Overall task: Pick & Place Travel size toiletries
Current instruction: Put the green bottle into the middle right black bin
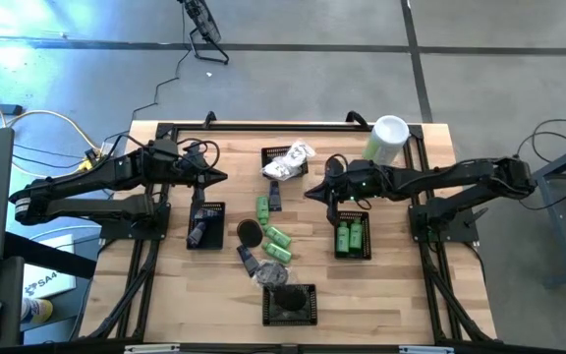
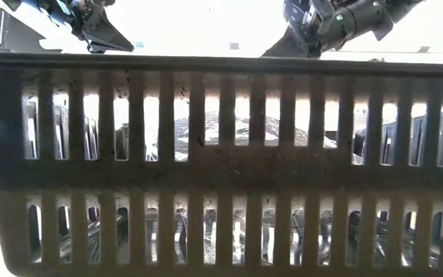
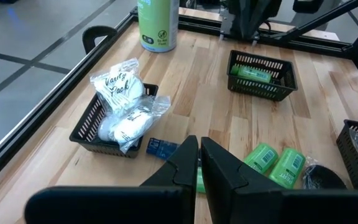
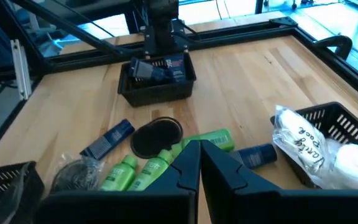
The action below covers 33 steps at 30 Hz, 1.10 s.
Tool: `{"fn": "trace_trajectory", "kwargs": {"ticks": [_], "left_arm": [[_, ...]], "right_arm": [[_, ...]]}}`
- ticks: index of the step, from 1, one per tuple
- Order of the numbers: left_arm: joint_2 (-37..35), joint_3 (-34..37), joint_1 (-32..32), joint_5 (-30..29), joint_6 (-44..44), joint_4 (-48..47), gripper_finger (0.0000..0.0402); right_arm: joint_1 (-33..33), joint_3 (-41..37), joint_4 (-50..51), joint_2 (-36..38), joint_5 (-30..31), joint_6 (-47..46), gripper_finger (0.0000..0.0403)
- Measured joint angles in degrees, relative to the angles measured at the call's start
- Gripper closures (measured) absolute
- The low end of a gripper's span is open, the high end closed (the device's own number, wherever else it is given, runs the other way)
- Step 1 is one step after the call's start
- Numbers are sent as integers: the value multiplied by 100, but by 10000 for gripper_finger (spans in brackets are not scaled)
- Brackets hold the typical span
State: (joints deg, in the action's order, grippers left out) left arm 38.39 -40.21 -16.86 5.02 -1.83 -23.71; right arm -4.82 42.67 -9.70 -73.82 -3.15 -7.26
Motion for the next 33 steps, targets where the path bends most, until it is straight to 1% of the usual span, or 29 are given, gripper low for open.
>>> {"fn": "trace_trajectory", "kwargs": {"ticks": [5,8,11,13,18,21,25,28,30,33], "left_arm": [[0,0,-1,-2,0,1,384],[0,0,-1,-2,0,0,384],[0,0,-1,-4,0,1,384],[0,0,0,-4,0,1,384],[0,0,-2,-7,0,1,384],[2,1,-2,-9,0,0,384],[2,0,-2,-28,0,0,384],[2,2,-2,-28,2,-2,384],[2,0,-1,-27,2,3,384],[2,2,-2,-26,11,1,384]], "right_arm": [[-17,-82,53,20,-6,208,398],[-117,-86,297,115,-184,302,398],[-253,-87,605,360,-306,304,398],[-339,-87,917,578,-280,346,398],[-473,-94,1301,1093,-278,535,398],[-470,-371,1181,1373,-276,562,398],[-468,-1046,475,1696,-235,336,398],[-468,-1537,-53,1981,17,123,398],[-468,-1773,-125,2224,182,94,398],[-468,-1920,-157,2615,373,95,398]]}}
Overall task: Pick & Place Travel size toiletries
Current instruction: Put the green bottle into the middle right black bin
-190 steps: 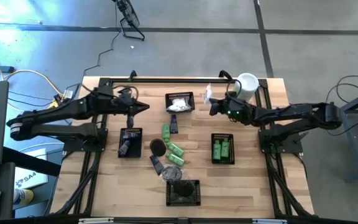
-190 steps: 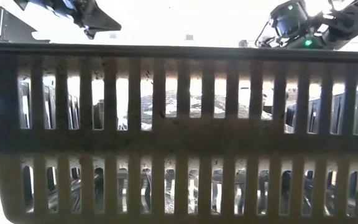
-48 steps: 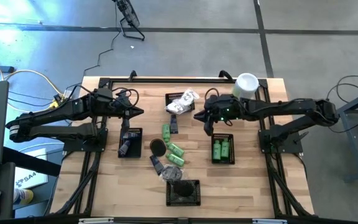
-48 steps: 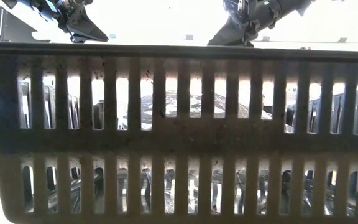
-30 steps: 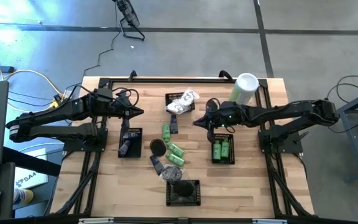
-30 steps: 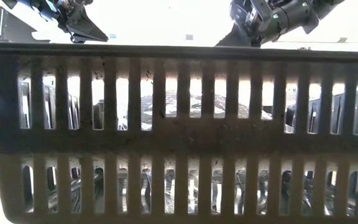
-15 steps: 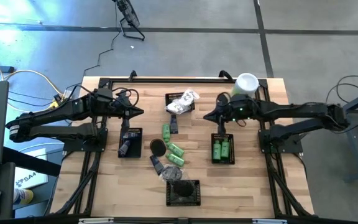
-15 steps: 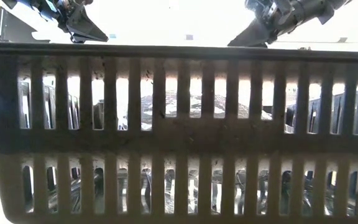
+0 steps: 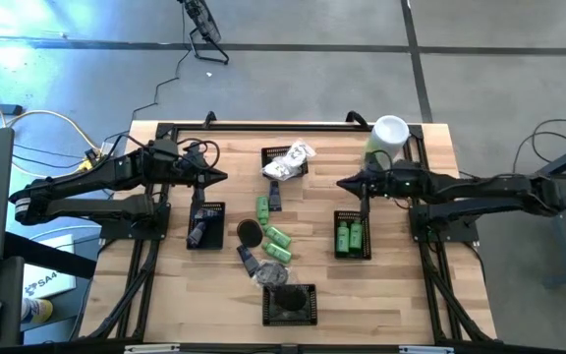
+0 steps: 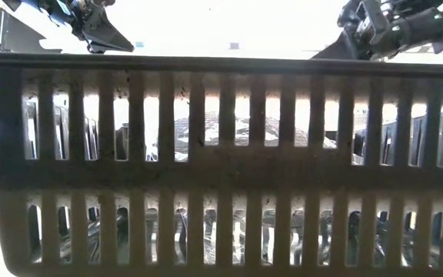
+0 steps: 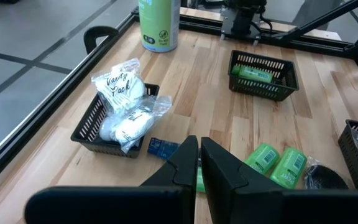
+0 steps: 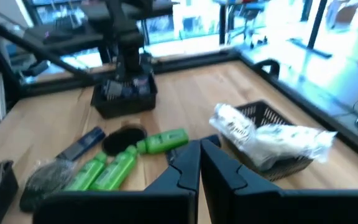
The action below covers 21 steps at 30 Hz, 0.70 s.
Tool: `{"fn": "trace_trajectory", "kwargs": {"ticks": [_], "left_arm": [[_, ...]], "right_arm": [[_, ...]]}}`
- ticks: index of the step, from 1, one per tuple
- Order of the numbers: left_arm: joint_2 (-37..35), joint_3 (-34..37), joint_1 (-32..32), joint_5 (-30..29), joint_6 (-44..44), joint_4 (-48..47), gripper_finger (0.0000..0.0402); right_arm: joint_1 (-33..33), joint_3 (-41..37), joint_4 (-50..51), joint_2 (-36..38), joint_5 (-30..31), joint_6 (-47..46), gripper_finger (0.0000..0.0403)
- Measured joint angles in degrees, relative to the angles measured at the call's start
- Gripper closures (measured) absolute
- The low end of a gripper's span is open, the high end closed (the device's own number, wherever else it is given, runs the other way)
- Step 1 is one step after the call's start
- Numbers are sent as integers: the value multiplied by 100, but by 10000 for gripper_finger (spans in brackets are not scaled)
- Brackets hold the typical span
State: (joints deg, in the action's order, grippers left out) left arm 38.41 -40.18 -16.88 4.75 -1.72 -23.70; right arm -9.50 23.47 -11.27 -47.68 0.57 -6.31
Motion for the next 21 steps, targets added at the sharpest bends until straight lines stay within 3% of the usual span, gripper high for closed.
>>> {"fn": "trace_trajectory", "kwargs": {"ticks": [21], "left_arm": [[555,2,2,216,-7,1034,384]], "right_arm": [[0,-817,167,1892,103,31,398]]}}
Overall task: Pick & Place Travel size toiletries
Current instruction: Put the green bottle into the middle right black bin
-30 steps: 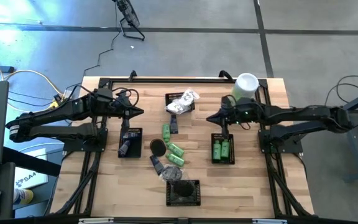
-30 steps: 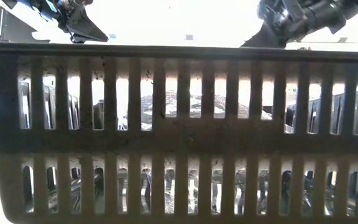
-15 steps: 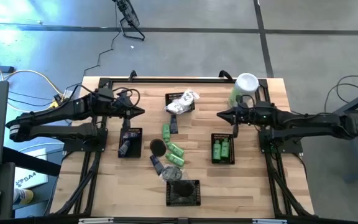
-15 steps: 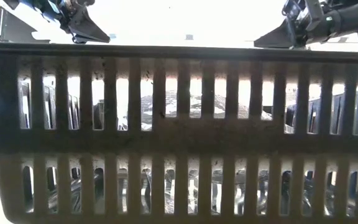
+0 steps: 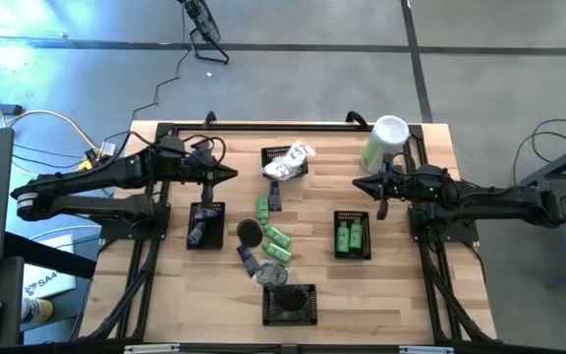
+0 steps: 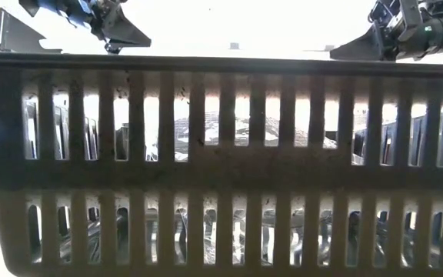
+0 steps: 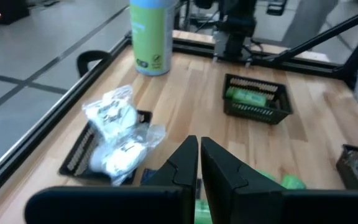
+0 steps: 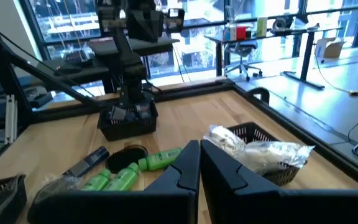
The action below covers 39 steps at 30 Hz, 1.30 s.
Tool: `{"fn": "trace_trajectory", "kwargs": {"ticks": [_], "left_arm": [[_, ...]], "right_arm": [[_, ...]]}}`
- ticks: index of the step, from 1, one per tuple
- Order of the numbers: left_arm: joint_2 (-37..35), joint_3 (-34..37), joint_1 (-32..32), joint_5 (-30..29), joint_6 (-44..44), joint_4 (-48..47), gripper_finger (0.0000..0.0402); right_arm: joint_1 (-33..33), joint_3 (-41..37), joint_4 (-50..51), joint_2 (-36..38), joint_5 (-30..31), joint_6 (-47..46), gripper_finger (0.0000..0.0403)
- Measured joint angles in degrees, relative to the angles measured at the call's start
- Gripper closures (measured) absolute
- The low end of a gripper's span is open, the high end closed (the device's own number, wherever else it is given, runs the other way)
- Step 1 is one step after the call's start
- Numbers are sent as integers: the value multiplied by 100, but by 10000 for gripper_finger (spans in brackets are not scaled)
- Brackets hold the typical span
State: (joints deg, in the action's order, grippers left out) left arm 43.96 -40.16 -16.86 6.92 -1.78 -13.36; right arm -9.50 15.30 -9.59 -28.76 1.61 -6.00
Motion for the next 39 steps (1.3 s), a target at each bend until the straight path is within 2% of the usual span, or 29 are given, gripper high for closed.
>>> {"fn": "trace_trajectory", "kwargs": {"ticks": [10,16,25,28,34,39], "left_arm": [[777,0,0,198,1043,230,385],[1165,0,2,665,2106,510,385],[1447,-5,82,661,2297,1279,385],[1449,-132,254,599,2461,1231,385],[1683,-742,801,-152,3033,487,385],[2254,-1346,1033,-988,3731,-421,385]], "right_arm": [[0,-10,-8,25,-1,1,398],[0,-10,-8,22,-2,10,398],[0,-10,-8,22,-2,-20,398],[0,-10,-6,22,-4,-20,398],[-2,-10,-3,22,-2,-22,398],[0,-10,7,22,-6,-22,398]]}}
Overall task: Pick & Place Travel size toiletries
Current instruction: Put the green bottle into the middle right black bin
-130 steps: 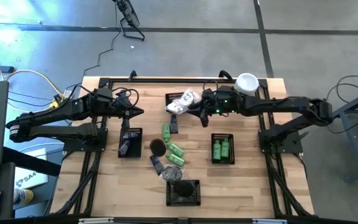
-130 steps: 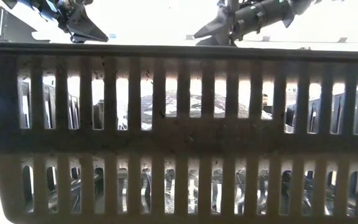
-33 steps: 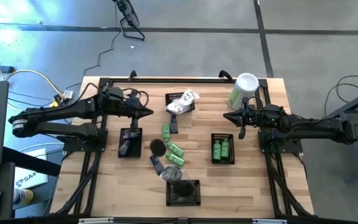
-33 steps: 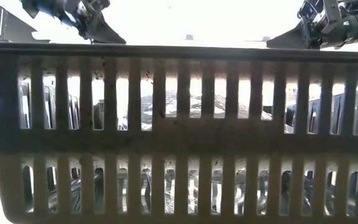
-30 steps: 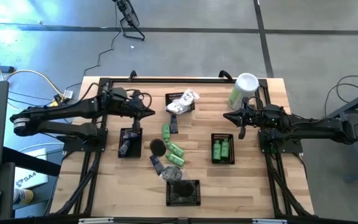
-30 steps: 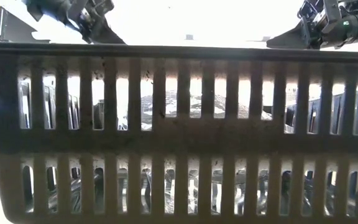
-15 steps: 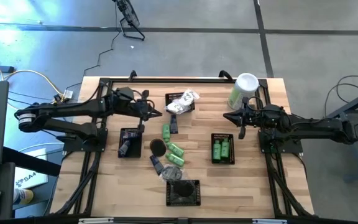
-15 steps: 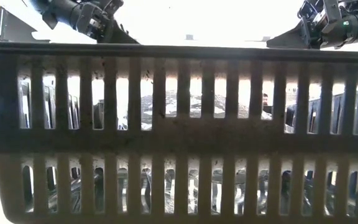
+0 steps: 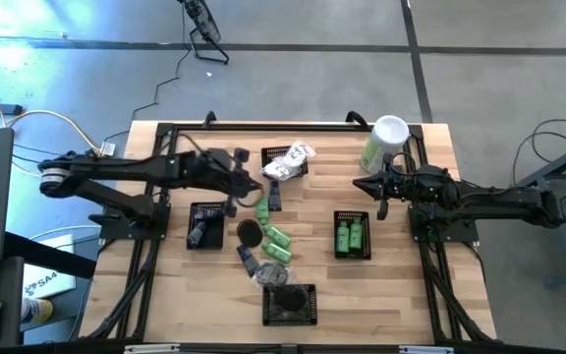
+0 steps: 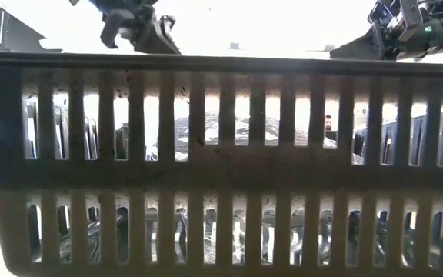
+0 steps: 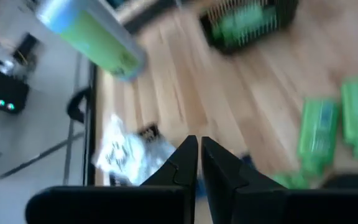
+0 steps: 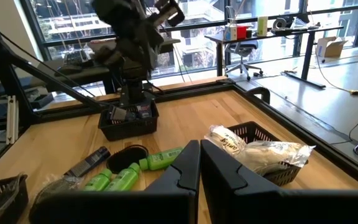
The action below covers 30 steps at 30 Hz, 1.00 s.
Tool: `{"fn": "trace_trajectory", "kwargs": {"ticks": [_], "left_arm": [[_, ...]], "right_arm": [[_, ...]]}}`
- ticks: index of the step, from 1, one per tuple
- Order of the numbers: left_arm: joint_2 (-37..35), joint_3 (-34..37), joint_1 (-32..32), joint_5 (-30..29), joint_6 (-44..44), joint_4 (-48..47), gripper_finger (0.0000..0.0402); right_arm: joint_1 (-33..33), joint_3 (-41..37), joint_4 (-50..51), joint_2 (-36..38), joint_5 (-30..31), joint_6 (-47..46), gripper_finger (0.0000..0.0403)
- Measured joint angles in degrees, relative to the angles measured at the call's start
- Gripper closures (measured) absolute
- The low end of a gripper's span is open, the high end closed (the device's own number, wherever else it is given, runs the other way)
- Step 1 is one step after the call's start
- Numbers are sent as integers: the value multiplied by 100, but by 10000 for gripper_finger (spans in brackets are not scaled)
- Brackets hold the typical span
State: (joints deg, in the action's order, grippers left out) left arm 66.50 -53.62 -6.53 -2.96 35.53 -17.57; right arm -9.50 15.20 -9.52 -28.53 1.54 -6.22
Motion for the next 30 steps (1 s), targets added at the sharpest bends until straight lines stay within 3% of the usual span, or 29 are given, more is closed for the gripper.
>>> {"fn": "trace_trajectory", "kwargs": {"ticks": [8,15,30], "left_arm": [[1228,-1056,18,379,802,-1054,385],[2089,-2068,18,352,1352,-2396,385],[2662,-2064,18,74,1375,-2461,385]], "right_arm": [[0,0,92,-2,0,0,398],[-1,2,348,-5,1,-2,398],[0,2,501,-27,2,-2,398]]}}
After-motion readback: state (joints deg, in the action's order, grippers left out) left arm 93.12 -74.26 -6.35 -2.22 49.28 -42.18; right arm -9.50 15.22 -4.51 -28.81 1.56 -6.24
